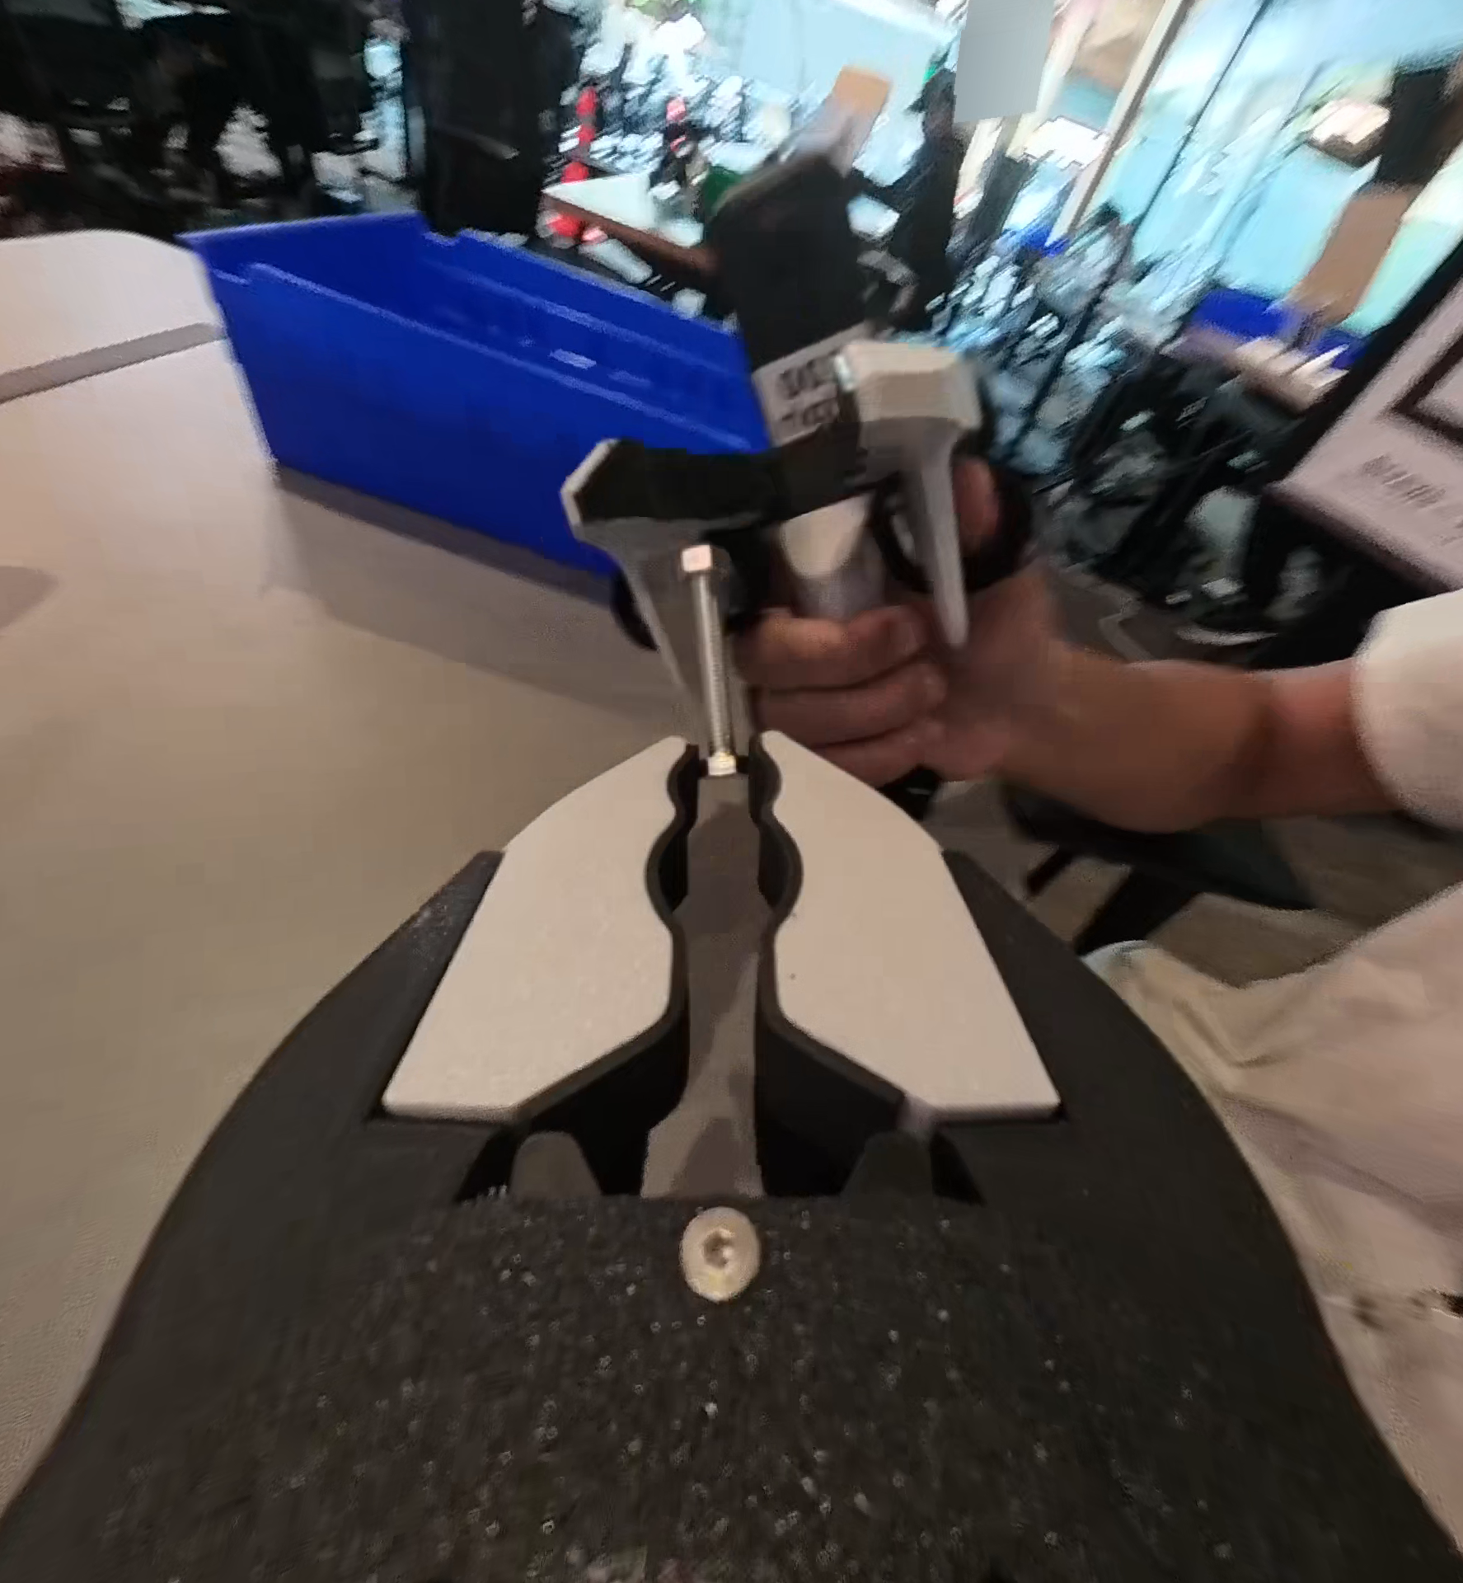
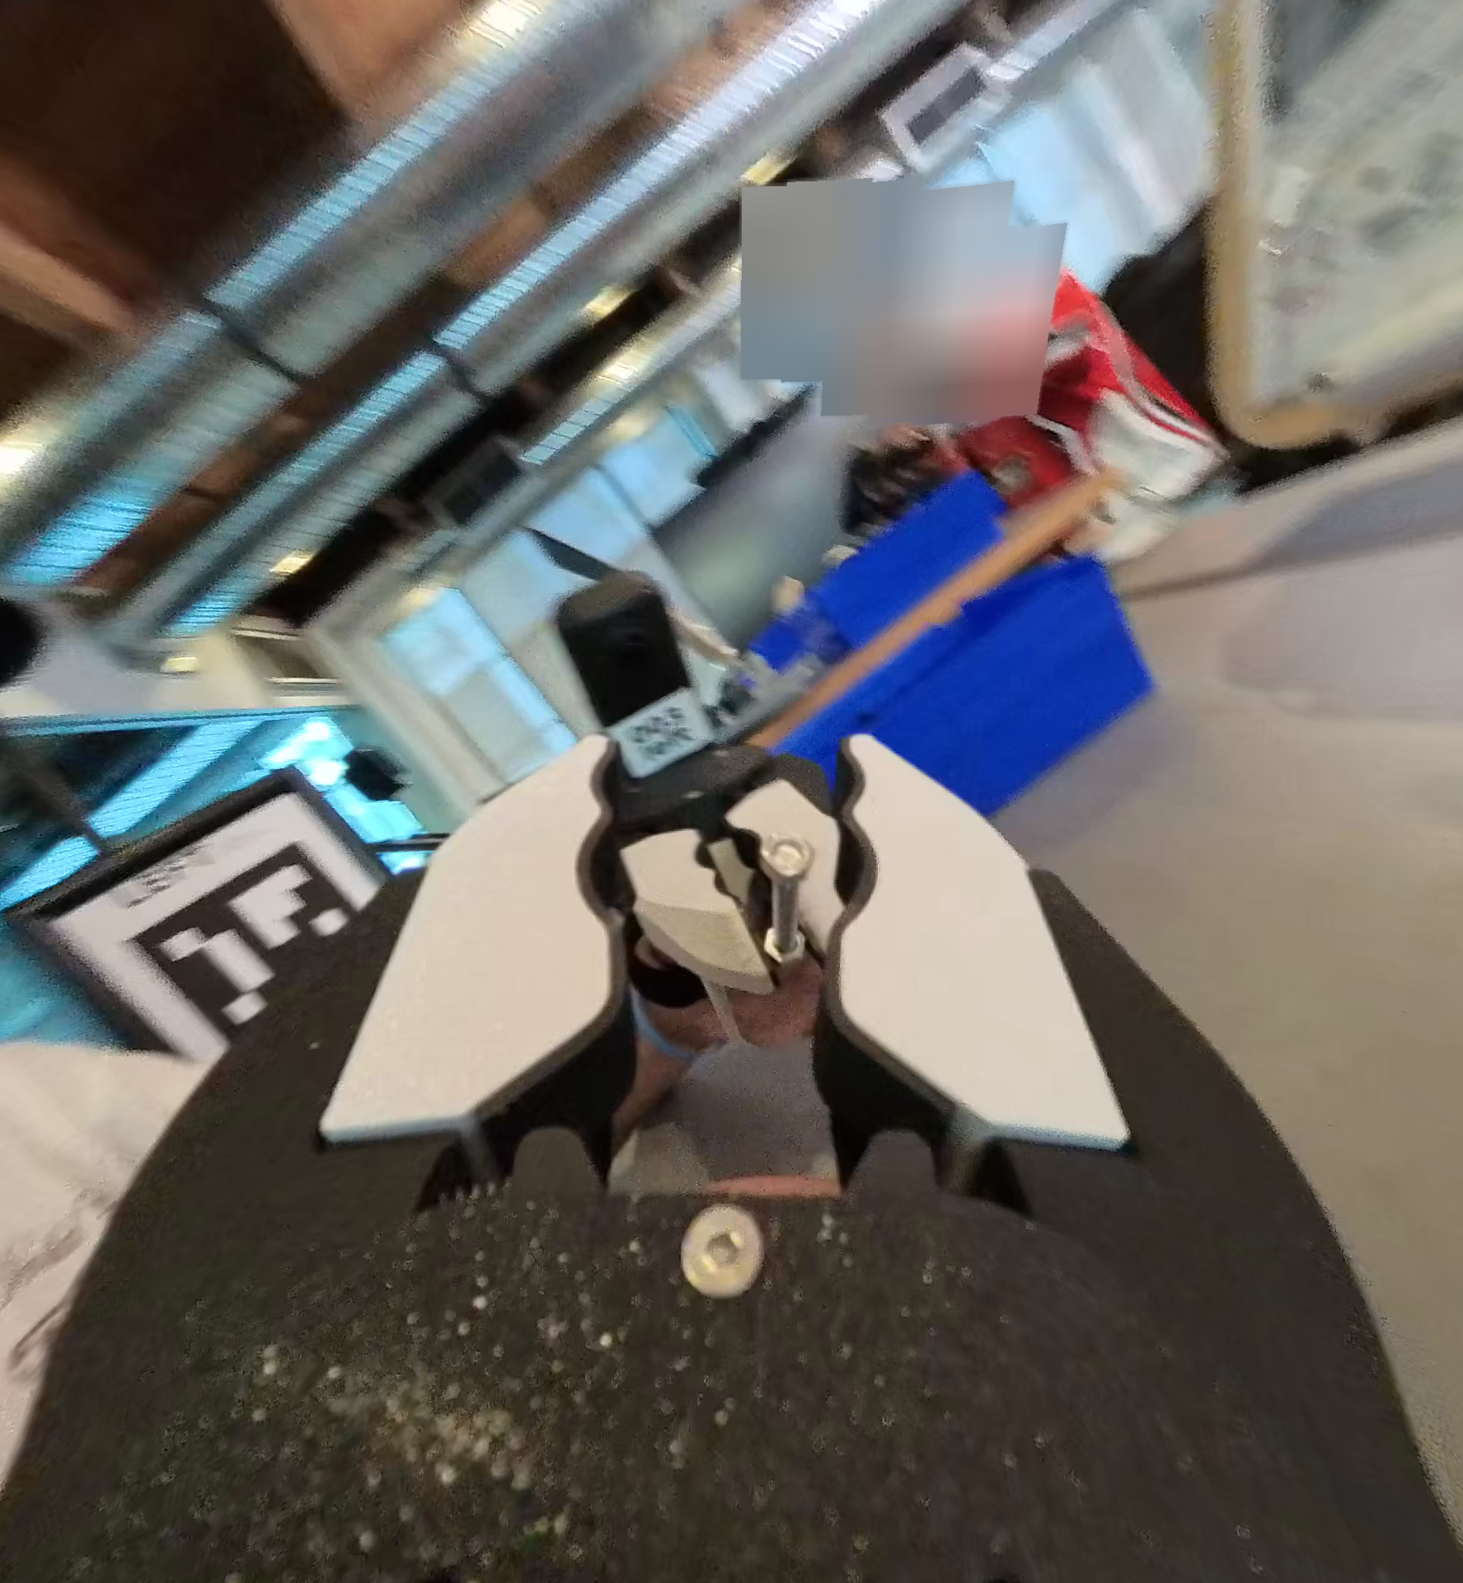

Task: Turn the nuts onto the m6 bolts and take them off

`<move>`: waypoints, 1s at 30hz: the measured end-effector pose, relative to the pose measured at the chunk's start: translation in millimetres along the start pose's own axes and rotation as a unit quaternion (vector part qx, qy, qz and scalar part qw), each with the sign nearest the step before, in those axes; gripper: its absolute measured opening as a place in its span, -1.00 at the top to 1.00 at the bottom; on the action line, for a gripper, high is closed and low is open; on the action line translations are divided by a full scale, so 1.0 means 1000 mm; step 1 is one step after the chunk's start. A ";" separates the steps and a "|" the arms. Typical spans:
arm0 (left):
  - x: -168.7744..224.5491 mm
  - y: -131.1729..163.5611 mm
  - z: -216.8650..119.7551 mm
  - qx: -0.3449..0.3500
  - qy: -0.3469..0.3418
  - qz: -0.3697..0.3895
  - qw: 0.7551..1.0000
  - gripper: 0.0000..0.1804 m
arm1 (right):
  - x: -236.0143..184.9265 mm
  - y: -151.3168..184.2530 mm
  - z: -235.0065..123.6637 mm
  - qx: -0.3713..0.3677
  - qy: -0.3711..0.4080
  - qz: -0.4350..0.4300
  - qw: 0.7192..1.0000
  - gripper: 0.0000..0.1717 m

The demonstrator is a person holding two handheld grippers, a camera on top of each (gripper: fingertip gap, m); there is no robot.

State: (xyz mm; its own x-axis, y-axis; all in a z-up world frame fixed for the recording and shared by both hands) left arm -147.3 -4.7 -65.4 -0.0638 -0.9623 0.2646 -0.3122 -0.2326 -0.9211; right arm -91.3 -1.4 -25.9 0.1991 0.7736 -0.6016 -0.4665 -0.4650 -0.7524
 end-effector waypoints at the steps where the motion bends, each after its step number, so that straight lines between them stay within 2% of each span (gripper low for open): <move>1: 0.003 -0.004 -0.004 0.015 0.026 -0.015 0.999 0.88 | -0.003 -0.002 -0.003 0.009 -0.035 -0.003 0.999 0.39; 4: 0.012 -0.013 -0.014 0.052 0.095 -0.046 0.993 0.89 | -0.007 0.000 -0.007 0.026 -0.096 0.013 0.995 0.36; 8: 0.018 -0.017 -0.018 0.066 0.141 -0.063 0.986 0.89 | -0.018 0.008 -0.002 0.030 -0.136 0.004 0.990 0.50; 12: 0.020 -0.013 -0.014 0.048 0.136 -0.055 0.988 0.88 | -0.018 0.010 0.000 0.027 -0.112 -0.024 0.993 0.88; 15: 0.011 -0.008 -0.009 0.032 0.076 -0.029 0.996 0.89 | -0.005 0.010 0.000 0.019 -0.055 -0.021 0.998 0.88; 18: -0.004 -0.001 -0.004 0.003 -0.040 0.032 0.999 0.88 | 0.012 0.011 -0.001 -0.002 0.028 -0.015 1.000 0.89; 20: -0.012 0.003 0.000 -0.020 -0.114 0.078 0.990 0.88 | 0.021 0.011 -0.002 -0.011 0.081 -0.013 0.997 0.89; 24: -0.022 0.010 0.006 -0.060 -0.211 0.148 0.964 0.89 | 0.037 0.015 -0.009 -0.026 0.183 0.046 0.982 0.89; 27: -0.022 0.016 0.012 -0.076 -0.195 0.134 0.969 0.88 | 0.035 0.018 -0.010 -0.043 0.204 0.057 0.976 0.88; 30: -0.018 0.011 0.008 -0.047 -0.125 0.067 0.989 0.88 | 0.024 0.013 -0.004 -0.036 0.151 0.043 0.987 0.85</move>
State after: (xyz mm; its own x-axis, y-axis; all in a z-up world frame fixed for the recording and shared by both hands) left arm -142.3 9.1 -82.0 0.1225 -0.9911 0.0513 -0.4042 -0.0971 -0.9095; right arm -88.9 9.5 -51.2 0.4137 0.5722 -0.7081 -0.4320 -0.5613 -0.7059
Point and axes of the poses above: each gripper's, where its closed fingertips meet, z out along the fingers, y out of its underside, x = y × z across the jaws, the point moved 3 cm from there along -z, back along the fingers, and after that the axes turned 4 degrees about -x, right-handed, at the moved point
